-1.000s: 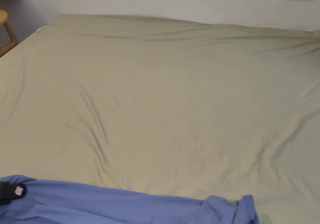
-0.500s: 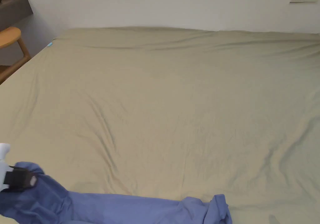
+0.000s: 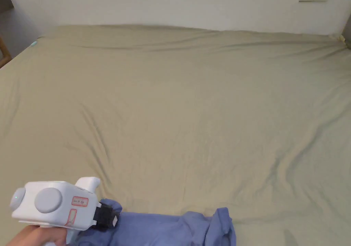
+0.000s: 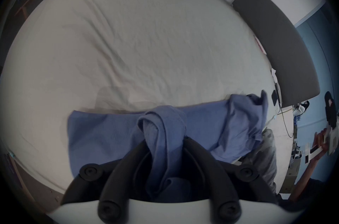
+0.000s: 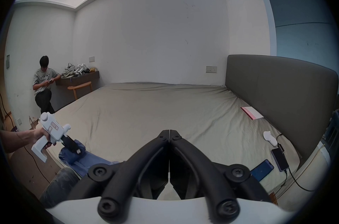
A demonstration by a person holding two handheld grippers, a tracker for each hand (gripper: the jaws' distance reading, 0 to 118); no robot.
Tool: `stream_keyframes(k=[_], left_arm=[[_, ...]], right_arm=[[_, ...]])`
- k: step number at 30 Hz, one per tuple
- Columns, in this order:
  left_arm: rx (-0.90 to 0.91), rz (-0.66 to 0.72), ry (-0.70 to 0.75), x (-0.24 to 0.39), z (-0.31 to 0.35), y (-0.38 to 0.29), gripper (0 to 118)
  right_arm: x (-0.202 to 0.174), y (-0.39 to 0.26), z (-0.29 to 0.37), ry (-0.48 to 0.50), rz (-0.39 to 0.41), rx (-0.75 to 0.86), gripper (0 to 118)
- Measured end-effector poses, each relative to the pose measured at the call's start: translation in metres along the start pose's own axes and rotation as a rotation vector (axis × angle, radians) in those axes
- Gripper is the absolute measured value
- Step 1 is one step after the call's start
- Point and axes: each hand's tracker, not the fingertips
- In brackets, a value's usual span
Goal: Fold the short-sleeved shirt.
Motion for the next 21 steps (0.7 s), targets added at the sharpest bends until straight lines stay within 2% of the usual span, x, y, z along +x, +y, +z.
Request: stream_keyframes(k=[1,2,3,4,5,6,9,10,11,12,14,15,16,18,21], left_arm=[[-0.009,0.013,0.006,-0.003,-0.008,-0.001,32],[-0.009,0.026,0.008,-0.005,-0.015,-0.002,47],[-0.005,0.042,-0.002,0.001,-0.018,-0.003,76],[0.015,0.066,-0.026,-0.001,-0.019,-0.004,95],[0.041,0.087,-0.048,-0.001,-0.018,-0.005,108],[0.102,0.091,-0.074,0.003,-0.008,-0.006,111],[0.315,0.083,-0.115,0.008,0.038,-0.012,110],[0.388,0.083,-0.087,0.012,0.061,-0.015,106],[0.458,0.083,-0.061,0.014,0.078,-0.020,95],[0.523,0.075,-0.036,0.013,0.096,-0.027,95],[0.528,0.085,0.068,0.011,0.115,-0.033,83],[0.539,0.088,0.137,0.022,0.121,-0.033,37],[0.463,0.068,0.252,0.023,0.114,-0.032,0],[0.401,0.001,0.326,0.026,0.100,-0.036,0],[0.328,0.002,0.292,0.022,0.069,-0.036,0]], right_arm=[[0.001,-0.001,0.000,-0.003,0.002,-0.002,1],[0.002,-0.002,-0.001,-0.004,-0.001,-0.005,1],[0.003,-0.003,-0.002,-0.005,-0.007,-0.009,1],[0.003,-0.004,-0.002,-0.006,-0.013,-0.012,1],[0.004,-0.005,-0.002,-0.006,-0.015,-0.014,1],[0.004,-0.006,-0.002,-0.001,-0.016,-0.017,1],[0.003,-0.007,-0.001,0.003,0.004,-0.022,1],[0.003,-0.007,-0.002,0.007,0.012,-0.024,1],[0.003,-0.007,-0.002,0.008,0.015,-0.023,1],[0.002,-0.008,-0.003,0.008,0.016,-0.020,1],[0.002,-0.011,-0.006,0.022,-0.002,-0.014,1],[0.002,-0.012,-0.010,0.034,-0.019,-0.014,1],[0.001,-0.013,-0.013,0.045,-0.032,-0.016,1],[-0.001,-0.016,-0.016,0.058,-0.050,-0.021,1],[-0.006,-0.020,-0.016,0.079,-0.059,-0.028,1]])
